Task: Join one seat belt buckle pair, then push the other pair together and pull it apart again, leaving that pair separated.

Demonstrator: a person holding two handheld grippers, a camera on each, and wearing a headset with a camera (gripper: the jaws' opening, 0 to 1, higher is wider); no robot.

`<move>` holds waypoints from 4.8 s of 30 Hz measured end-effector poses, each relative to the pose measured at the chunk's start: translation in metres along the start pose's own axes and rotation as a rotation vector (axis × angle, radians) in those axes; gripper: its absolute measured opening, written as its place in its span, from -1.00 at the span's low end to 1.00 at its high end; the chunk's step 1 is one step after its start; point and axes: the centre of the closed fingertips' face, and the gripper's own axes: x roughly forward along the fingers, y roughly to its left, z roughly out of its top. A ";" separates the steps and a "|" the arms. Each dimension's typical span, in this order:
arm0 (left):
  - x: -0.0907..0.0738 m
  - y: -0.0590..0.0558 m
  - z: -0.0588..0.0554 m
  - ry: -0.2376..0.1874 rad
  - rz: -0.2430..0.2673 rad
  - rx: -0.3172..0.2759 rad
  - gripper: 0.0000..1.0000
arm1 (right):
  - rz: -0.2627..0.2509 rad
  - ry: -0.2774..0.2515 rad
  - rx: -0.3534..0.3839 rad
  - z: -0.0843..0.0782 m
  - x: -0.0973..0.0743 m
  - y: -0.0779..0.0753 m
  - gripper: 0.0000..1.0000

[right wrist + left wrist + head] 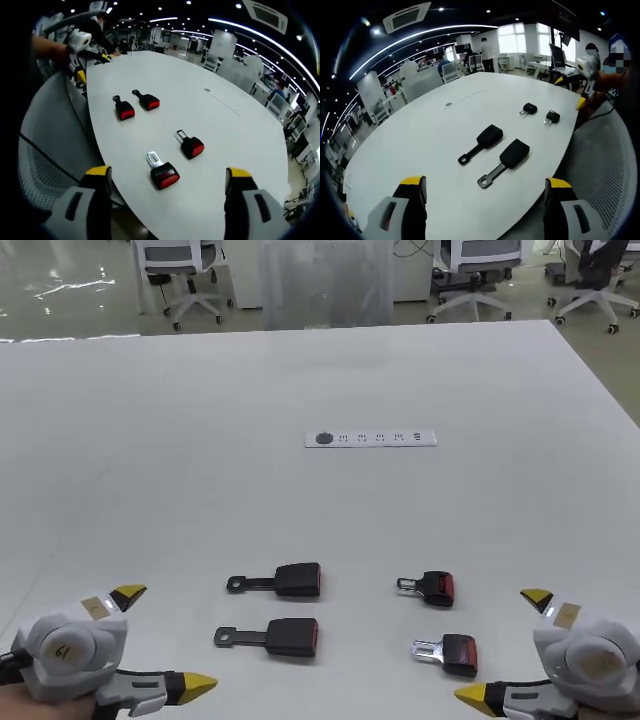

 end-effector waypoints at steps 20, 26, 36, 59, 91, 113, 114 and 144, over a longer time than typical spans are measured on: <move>-0.001 -0.007 -0.001 0.000 -0.020 0.038 0.96 | 0.000 -0.014 0.036 0.000 -0.009 -0.002 0.78; -0.002 -0.007 0.008 -0.023 -0.008 0.047 0.96 | 0.035 -0.035 0.048 0.004 -0.007 0.002 0.74; 0.016 -0.014 0.005 0.016 -0.073 0.131 0.91 | 0.062 -0.023 -0.008 0.006 -0.002 0.005 0.63; 0.073 -0.028 0.001 0.098 -0.215 0.363 0.62 | 0.137 0.072 -0.180 -0.012 0.021 0.001 0.40; 0.143 -0.057 -0.010 0.232 -0.456 0.573 -0.07 | 0.363 0.276 -0.309 -0.055 0.077 0.011 -0.11; 0.148 -0.071 -0.019 0.272 -0.521 0.611 -0.32 | 0.403 0.273 -0.285 -0.058 0.086 0.008 -0.29; 0.148 -0.072 -0.018 0.273 -0.520 0.617 -0.32 | 0.407 0.271 -0.287 -0.058 0.086 0.008 -0.29; 0.148 -0.072 -0.019 0.308 -0.486 0.630 -0.36 | 0.385 0.264 -0.248 -0.050 0.093 0.011 -0.29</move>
